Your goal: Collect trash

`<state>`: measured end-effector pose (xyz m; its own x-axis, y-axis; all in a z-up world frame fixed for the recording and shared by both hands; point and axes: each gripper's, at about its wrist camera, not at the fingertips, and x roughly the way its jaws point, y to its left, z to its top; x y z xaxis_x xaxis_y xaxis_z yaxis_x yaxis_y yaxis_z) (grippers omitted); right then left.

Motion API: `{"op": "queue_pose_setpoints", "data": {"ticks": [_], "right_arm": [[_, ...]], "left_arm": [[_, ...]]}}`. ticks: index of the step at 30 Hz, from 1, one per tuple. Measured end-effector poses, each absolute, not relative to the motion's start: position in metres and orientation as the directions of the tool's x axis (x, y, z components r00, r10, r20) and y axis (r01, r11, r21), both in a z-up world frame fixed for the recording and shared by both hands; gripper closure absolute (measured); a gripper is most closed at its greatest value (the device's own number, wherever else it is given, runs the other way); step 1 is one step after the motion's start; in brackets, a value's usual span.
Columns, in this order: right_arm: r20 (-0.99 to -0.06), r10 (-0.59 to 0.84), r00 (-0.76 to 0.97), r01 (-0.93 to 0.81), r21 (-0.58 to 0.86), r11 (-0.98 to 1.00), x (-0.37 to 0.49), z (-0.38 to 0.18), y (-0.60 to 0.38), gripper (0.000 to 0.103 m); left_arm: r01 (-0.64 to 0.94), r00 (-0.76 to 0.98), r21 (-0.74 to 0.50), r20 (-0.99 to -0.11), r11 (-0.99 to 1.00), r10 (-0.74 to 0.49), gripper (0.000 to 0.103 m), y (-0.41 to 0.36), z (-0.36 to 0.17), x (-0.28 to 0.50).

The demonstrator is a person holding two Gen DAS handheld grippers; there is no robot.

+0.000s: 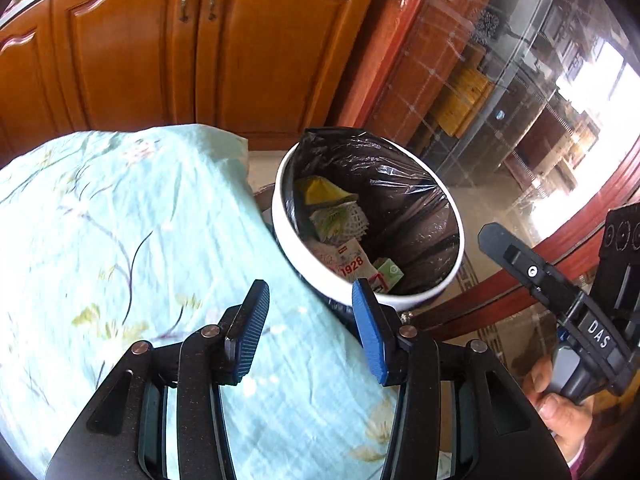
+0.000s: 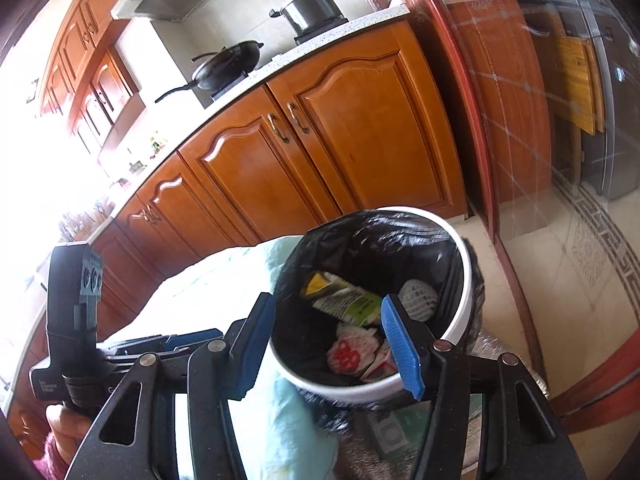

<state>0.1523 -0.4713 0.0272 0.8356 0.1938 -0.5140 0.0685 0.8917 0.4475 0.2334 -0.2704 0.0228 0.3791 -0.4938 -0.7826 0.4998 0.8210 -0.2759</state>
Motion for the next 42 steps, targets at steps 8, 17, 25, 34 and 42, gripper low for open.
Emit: {"op": "queue_pose_setpoints", "data": {"ticks": [8, 17, 25, 34, 42], "right_arm": [[-0.487, 0.201, 0.85, 0.052, 0.457, 0.888, 0.114, 0.022, -0.44, 0.033], [-0.357, 0.089, 0.93, 0.075, 0.419, 0.905, 0.054, 0.024, -0.404, 0.011], [-0.28, -0.01, 0.96, 0.096, 0.296, 0.95, 0.017, 0.027, -0.373, 0.0], [-0.215, -0.055, 0.975, 0.092, 0.167, 0.982, -0.005, 0.03, -0.344, 0.0], [-0.193, -0.088, 0.977, 0.111, 0.112, 0.988, -0.009, 0.016, -0.333, 0.0]], "left_arm": [[0.418, 0.482, -0.302, -0.726, 0.857, -0.491, 0.043, -0.222, 0.019, 0.187], [0.353, 0.621, -0.282, -0.643, 0.892, -0.449, 0.027, -0.175, 0.019, 0.141], [0.308, 0.746, -0.169, -0.567, 0.936, -0.348, 0.013, -0.148, 0.022, 0.102], [0.246, 0.869, -0.089, -0.422, 0.965, -0.26, 0.0, -0.127, 0.026, 0.06], [0.204, 0.894, -0.04, -0.398, 0.978, -0.203, 0.0, -0.119, 0.009, 0.04]]}}
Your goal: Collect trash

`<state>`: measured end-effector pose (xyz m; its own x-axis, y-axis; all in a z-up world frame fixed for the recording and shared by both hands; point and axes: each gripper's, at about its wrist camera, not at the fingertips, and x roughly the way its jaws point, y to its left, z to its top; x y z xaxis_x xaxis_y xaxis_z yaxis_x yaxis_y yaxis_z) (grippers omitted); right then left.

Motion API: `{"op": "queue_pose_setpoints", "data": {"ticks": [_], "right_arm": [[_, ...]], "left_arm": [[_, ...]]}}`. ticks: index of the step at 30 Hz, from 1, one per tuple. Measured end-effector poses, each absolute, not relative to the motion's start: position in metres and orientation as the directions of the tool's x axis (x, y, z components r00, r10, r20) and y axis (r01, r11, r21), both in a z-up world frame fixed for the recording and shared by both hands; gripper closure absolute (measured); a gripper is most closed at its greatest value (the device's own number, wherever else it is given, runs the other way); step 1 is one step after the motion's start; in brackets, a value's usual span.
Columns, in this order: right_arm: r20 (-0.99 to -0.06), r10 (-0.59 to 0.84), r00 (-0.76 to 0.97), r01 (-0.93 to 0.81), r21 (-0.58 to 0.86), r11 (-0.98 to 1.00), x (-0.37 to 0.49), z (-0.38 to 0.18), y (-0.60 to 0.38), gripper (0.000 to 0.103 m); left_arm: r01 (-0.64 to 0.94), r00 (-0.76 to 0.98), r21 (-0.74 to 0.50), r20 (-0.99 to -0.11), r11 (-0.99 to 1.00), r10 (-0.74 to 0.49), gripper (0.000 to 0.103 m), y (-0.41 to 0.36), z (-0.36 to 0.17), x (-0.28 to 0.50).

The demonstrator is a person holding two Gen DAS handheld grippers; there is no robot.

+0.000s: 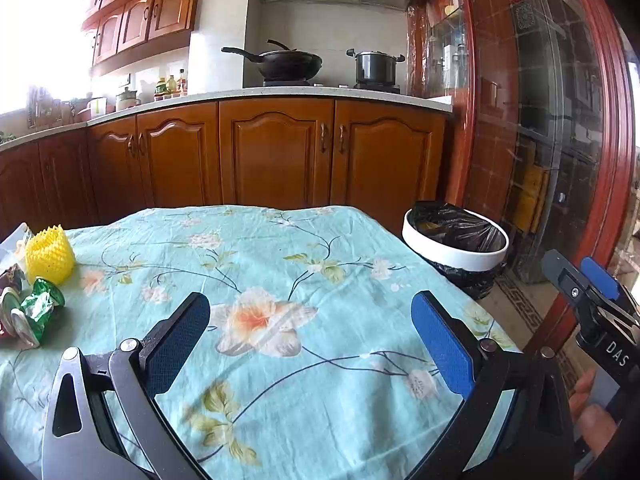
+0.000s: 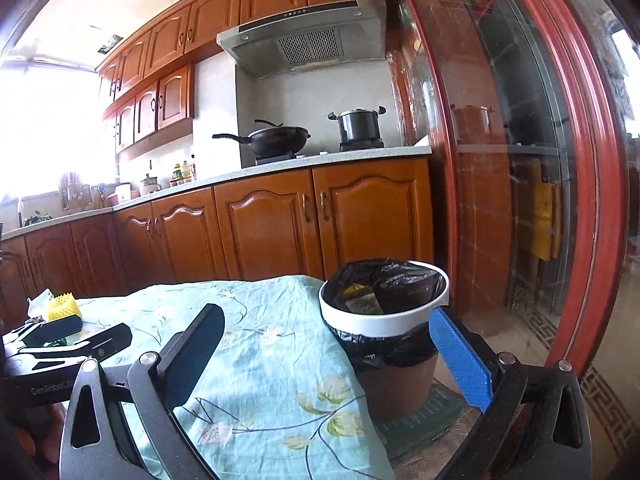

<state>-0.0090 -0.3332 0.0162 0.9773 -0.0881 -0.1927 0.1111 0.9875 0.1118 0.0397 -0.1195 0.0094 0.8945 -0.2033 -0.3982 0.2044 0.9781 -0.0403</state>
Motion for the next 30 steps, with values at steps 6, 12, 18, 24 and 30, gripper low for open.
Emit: {"op": "queue_pose_setpoints", "data": {"ticks": [6, 12, 18, 24, 30], "right_arm": [[-0.229, -0.076, 0.971, 0.105, 0.12, 0.987, -0.005, 0.001, -0.331, 0.0], [-0.249, -0.064, 0.966, 0.098, 0.129, 0.987, -0.005, -0.006, -0.329, 0.0], [-0.264, -0.051, 0.963, 0.09, 0.137, 0.987, -0.005, -0.011, -0.327, 0.0], [-0.263, -0.046, 0.964, 0.082, 0.126, 0.989, -0.005, -0.011, -0.323, 0.0], [-0.253, -0.045, 0.966, 0.076, 0.115, 0.99, -0.006, -0.01, -0.319, 0.0]], "left_arm": [[0.198, 0.898, -0.005, -0.401, 0.98, -0.183, 0.0, -0.119, 0.001, 0.032], [0.188, 0.9, 0.008, -0.403, 0.982, -0.169, 0.0, -0.118, -0.003, 0.029], [0.17, 0.9, 0.021, -0.41, 0.985, -0.146, 0.0, -0.117, -0.004, 0.029], [0.161, 0.904, 0.025, -0.405, 0.987, -0.138, 0.0, -0.116, -0.004, 0.027], [0.157, 0.905, 0.022, -0.405, 0.987, -0.135, 0.0, -0.115, -0.004, 0.026]]}}
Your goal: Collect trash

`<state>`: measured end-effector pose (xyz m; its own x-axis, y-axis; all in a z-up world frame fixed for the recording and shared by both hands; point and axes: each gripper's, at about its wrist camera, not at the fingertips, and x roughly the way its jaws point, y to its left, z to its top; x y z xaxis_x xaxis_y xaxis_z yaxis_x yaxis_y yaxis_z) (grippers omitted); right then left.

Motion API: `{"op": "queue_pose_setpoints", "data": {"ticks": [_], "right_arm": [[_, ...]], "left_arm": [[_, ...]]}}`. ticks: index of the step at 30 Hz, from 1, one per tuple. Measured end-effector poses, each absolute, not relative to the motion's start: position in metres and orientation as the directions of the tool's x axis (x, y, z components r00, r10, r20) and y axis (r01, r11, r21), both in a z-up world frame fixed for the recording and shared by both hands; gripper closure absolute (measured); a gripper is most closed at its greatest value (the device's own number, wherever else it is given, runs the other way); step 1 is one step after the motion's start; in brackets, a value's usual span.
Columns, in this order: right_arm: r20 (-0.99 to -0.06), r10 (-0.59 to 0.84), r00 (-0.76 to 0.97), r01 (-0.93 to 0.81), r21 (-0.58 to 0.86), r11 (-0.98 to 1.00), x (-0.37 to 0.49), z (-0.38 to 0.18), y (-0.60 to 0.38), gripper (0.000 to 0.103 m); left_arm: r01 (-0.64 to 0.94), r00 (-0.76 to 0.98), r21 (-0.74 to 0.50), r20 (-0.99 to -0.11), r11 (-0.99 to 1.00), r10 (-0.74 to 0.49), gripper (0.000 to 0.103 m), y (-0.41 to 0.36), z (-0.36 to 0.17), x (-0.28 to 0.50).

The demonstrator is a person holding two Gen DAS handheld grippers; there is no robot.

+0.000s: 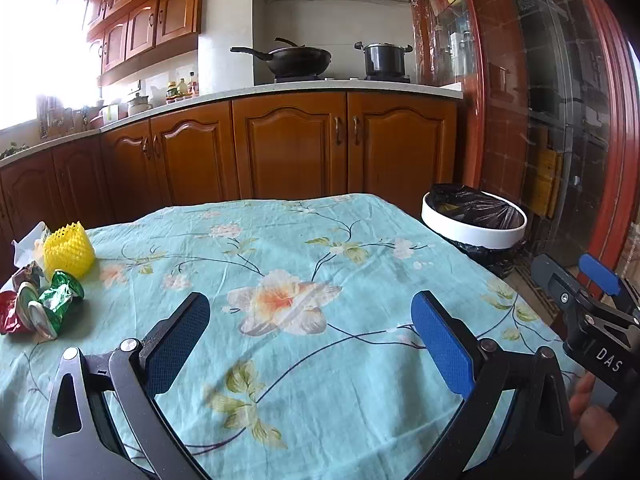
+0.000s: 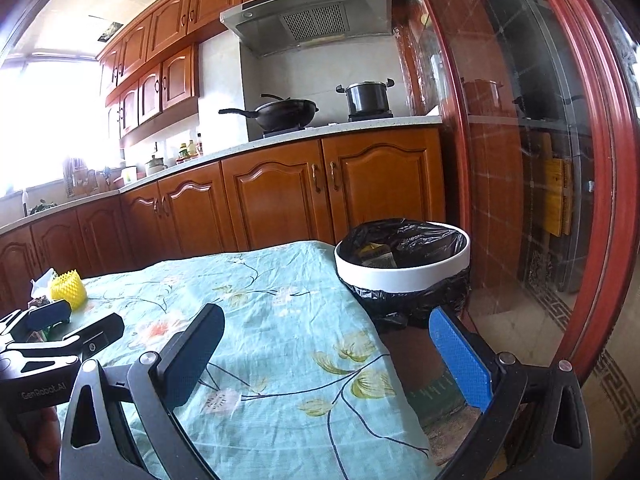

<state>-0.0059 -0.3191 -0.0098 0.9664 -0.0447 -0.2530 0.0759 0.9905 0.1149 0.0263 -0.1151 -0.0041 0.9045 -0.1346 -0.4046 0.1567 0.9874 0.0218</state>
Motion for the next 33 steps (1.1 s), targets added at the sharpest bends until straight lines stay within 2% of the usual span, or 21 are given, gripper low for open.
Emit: {"op": "queue_pose_setpoints", "data": {"ticks": [33], "right_arm": [[-0.264, -0.022, 0.964, 0.049, 0.098, 0.994, -0.0025, -0.0069, -0.3126, 0.0]], "left_arm": [[0.138, 0.906, 0.005, -0.405, 0.99, -0.124, 0.0, -0.1112, -0.0012, 0.0283]]}}
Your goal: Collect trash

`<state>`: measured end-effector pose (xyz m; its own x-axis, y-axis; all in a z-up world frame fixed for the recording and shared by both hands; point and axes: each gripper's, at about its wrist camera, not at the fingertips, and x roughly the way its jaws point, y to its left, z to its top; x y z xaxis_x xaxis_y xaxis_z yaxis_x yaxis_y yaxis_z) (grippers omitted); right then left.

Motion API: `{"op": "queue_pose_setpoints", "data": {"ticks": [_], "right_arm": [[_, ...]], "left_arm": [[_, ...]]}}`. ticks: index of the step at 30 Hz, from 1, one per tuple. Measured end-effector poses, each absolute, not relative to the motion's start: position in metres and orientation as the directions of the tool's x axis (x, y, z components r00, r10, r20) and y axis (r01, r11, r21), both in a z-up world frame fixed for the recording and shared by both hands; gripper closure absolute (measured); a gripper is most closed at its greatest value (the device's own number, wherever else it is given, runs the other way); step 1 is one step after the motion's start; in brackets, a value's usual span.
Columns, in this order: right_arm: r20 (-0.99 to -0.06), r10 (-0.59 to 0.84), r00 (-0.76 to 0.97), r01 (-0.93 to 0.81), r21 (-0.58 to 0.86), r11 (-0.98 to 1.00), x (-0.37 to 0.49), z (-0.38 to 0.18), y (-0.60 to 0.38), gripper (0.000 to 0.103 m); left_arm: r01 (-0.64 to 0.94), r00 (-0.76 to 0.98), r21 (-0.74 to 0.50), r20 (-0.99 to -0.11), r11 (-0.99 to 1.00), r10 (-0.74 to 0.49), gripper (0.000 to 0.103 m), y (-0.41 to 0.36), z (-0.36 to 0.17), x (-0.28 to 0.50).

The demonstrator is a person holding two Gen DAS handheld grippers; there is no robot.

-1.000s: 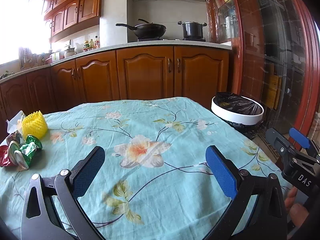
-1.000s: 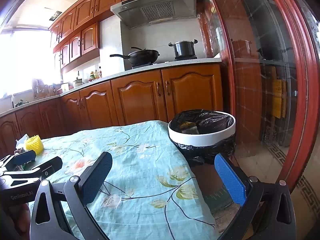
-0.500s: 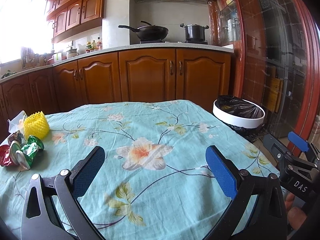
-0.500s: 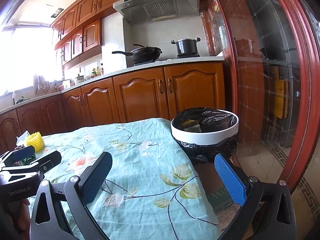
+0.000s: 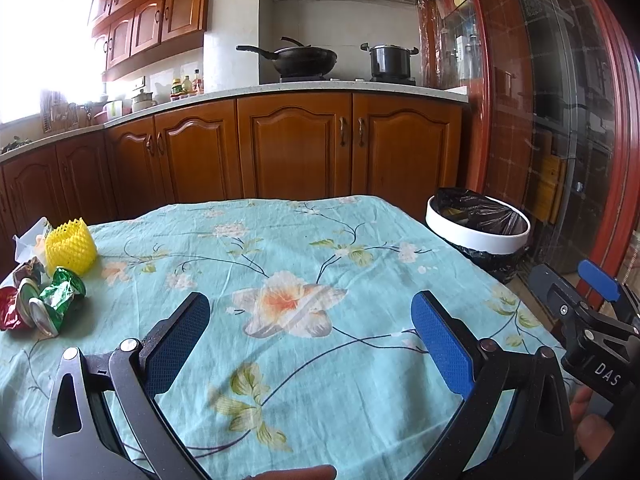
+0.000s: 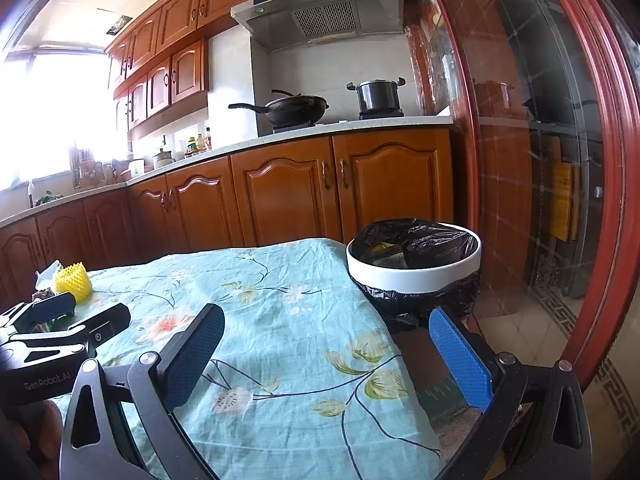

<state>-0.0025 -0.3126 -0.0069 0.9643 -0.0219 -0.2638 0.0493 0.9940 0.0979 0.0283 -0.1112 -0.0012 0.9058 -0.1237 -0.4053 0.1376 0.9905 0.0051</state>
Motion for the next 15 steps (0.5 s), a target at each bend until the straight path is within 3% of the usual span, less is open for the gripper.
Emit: {"op": "queue_pose_setpoints", "data": {"ticks": [15], "right_arm": [[-0.257, -0.019, 0.966, 0.047, 0.105, 0.993, -0.0037, -0.0048, -0.3126, 0.0]], "left_arm": [[0.133, 0.908, 0.009, -0.402, 0.991, -0.118, 0.0, -0.1098, -0.0006, 0.0279]]}}
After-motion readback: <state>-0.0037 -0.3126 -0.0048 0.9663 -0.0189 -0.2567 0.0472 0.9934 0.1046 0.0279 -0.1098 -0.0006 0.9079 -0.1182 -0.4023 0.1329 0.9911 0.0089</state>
